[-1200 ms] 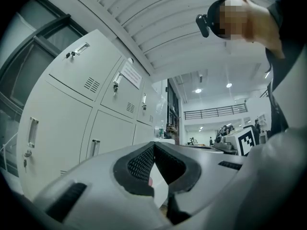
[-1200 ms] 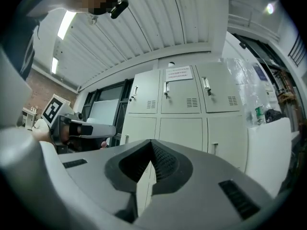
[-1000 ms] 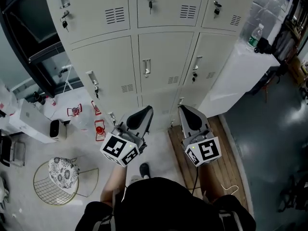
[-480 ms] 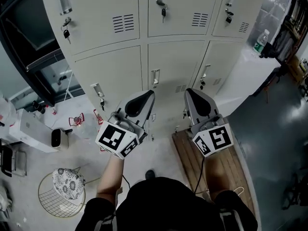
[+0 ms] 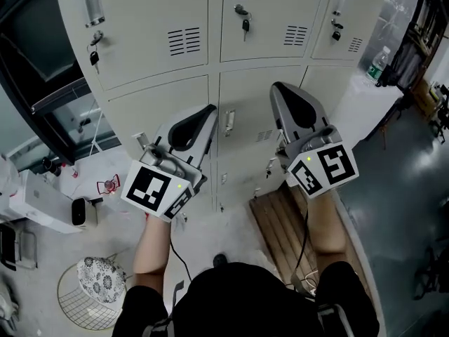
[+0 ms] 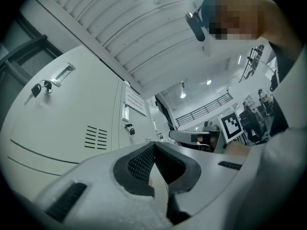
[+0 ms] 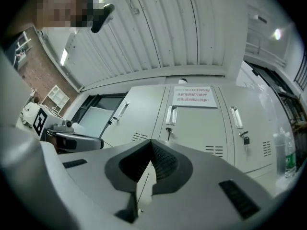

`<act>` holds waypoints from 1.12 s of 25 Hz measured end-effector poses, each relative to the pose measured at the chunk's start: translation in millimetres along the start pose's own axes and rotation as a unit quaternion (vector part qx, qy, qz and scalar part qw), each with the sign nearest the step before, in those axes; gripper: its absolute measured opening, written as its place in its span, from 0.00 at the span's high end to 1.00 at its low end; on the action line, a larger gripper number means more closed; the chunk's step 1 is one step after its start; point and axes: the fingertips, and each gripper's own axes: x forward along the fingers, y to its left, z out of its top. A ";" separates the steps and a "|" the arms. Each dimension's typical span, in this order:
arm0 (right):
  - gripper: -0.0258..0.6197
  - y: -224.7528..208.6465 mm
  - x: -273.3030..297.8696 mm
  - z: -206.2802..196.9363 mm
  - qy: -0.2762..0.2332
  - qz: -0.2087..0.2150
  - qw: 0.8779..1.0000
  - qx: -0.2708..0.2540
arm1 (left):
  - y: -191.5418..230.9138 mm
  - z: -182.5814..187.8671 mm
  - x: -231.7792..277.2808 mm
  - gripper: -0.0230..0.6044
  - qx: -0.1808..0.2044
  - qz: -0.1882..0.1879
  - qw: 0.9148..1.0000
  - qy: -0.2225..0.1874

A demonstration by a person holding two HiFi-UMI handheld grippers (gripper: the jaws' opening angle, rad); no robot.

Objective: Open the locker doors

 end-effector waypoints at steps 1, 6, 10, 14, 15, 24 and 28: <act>0.95 -1.5 6.7 5.8 -0.006 0.002 1.000 -0.004 | 4.0 3.5 2.6 0.94 0.005 0.001 1.000 -0.002; 0.95 -6.1 36.0 34.0 -0.030 0.021 0.999 -0.016 | 15.2 19.6 16.8 0.93 0.027 0.000 1.000 -0.012; 0.95 -16.3 60.8 46.7 -0.041 0.024 0.999 -0.023 | 25.5 29.6 30.0 0.93 0.046 -0.001 0.999 -0.018; 0.95 -28.5 78.9 57.0 -0.047 0.016 0.999 -0.021 | 32.1 43.2 38.6 0.94 0.063 -0.005 0.998 -0.028; 0.95 -30.6 83.7 58.8 -0.047 0.017 0.999 -0.019 | 33.9 47.0 40.1 0.94 0.068 -0.005 0.997 -0.030; 0.95 -41.0 122.3 71.2 -0.037 0.030 0.998 -0.027 | 44.7 71.8 53.9 0.94 0.092 -0.007 0.995 -0.046; 0.95 -46.1 137.5 76.5 -0.034 0.031 0.998 -0.031 | 51.2 75.6 61.5 0.94 0.099 -0.003 0.994 -0.045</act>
